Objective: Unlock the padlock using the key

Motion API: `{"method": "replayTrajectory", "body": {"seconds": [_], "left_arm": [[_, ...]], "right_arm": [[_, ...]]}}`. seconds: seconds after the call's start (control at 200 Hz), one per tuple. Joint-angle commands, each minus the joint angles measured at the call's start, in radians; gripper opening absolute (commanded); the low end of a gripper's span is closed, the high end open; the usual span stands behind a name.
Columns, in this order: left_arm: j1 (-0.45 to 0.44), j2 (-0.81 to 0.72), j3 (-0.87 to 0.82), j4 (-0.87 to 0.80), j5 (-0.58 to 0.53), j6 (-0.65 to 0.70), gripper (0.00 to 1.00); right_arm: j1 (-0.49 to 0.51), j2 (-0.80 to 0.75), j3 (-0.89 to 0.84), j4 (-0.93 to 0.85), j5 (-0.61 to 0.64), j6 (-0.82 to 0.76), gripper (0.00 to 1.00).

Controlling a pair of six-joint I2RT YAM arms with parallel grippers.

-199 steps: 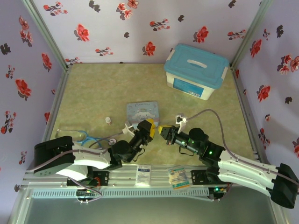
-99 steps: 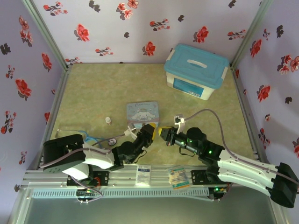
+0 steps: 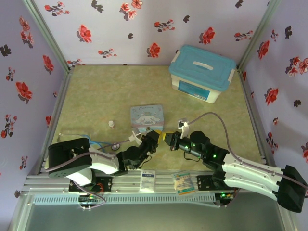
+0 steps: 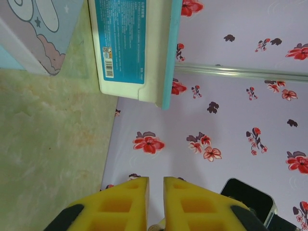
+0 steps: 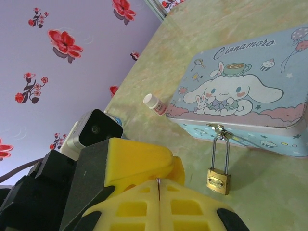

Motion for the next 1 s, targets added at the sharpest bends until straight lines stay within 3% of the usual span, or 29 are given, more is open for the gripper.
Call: {"method": "replayTrajectory", "body": {"seconds": [0.0,0.22,0.28,0.385,0.435,0.49,0.59,0.66,0.73,0.78,0.91,0.995], "left_arm": [[0.006,0.013,-0.010,0.036,-0.007,-0.012,0.14],[0.007,0.021,-0.010,0.036,-0.007,-0.021,0.06],[0.007,0.020,-0.009,0.036,-0.007,-0.016,0.00],[0.009,0.012,-0.011,0.037,-0.005,0.008,0.00],[0.014,-0.002,-0.012,0.034,0.002,0.052,0.00],[0.034,-0.026,-0.019,0.030,0.049,0.122,0.00],[0.124,-0.073,-0.032,0.021,0.260,0.249,0.00],[0.209,-0.107,-0.023,-0.038,0.482,0.311,0.00],[0.295,-0.138,0.024,-0.147,0.736,0.364,0.00],[0.318,-0.171,0.058,-0.239,0.834,0.411,0.00],[0.311,-0.298,0.158,-0.587,0.899,0.603,0.00],[0.307,-0.364,0.186,-0.682,0.899,0.669,0.00]], "right_arm": [[0.007,-0.005,0.011,0.036,0.004,-0.019,0.00],[0.010,-0.053,-0.024,0.063,0.004,-0.019,0.00],[0.009,-0.065,-0.032,0.059,0.006,-0.018,0.00],[0.009,-0.068,-0.028,0.040,-0.018,-0.017,0.00],[0.007,-0.082,-0.007,-0.013,-0.030,-0.028,0.20],[0.000,-0.114,0.019,-0.106,-0.028,-0.064,0.53],[-0.081,-0.169,0.069,-0.254,-0.132,-0.127,0.74],[-0.172,-0.185,0.084,-0.262,-0.304,-0.120,0.99],[-0.234,-0.185,0.100,-0.238,-0.442,-0.096,0.99],[-0.262,-0.180,0.101,-0.196,-0.517,-0.078,0.98],[-0.302,-0.120,0.110,-0.072,-0.675,-0.016,0.91],[-0.306,-0.066,0.096,0.044,-0.726,0.041,0.82]]}}
